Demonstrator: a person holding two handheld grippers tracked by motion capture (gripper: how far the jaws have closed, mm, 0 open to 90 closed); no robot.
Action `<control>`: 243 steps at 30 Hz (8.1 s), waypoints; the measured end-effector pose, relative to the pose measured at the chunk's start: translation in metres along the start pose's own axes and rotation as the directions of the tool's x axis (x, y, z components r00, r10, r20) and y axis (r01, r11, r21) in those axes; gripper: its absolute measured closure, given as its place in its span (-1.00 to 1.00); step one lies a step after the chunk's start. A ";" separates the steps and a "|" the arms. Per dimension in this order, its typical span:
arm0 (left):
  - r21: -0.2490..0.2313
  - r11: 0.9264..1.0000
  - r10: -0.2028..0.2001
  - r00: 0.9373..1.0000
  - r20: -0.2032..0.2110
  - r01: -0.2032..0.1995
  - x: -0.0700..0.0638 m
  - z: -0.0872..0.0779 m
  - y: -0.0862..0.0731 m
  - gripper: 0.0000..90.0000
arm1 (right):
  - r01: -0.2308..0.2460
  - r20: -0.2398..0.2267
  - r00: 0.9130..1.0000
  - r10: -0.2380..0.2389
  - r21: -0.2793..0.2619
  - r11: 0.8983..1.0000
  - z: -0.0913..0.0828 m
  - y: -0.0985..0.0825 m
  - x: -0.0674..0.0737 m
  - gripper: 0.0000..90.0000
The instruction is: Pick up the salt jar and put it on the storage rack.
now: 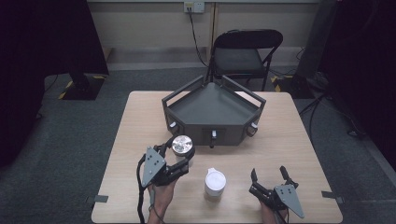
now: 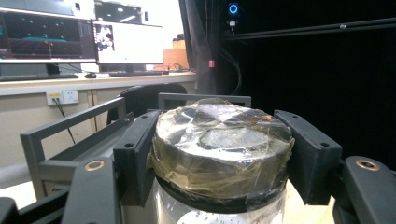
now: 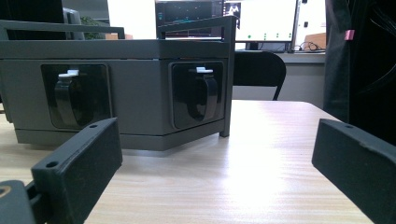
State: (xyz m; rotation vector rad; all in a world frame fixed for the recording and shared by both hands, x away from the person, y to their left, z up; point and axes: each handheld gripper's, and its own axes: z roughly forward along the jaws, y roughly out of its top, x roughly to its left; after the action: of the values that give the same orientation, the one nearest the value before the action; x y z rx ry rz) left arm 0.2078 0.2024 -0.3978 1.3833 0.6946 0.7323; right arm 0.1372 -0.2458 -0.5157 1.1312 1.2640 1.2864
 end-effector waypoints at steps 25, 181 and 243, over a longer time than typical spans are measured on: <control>0.029 0.999 -0.035 0.988 -0.152 0.040 0.015 0.075 0.042 -0.23 | 0.001 0.005 1.000 -0.001 -0.001 1.000 -0.001 0.000 0.000 -1.00; -0.071 0.997 -0.036 0.954 -0.297 0.016 -0.058 -0.011 -0.047 -0.98 | 0.000 0.021 1.000 0.000 0.000 1.000 -0.001 0.000 0.003 -1.00; 0.052 0.998 0.041 0.894 -0.445 -0.020 -0.062 -0.034 -0.118 -1.00 | 0.001 0.023 1.000 -0.001 0.001 1.000 -0.001 0.000 0.004 -0.99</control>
State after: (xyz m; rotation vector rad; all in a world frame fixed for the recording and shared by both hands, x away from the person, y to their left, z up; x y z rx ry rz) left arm 0.1492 0.1681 -0.5171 1.2781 1.0566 1.0839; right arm 0.1359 -0.2424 -0.5157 1.1430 1.2476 1.2691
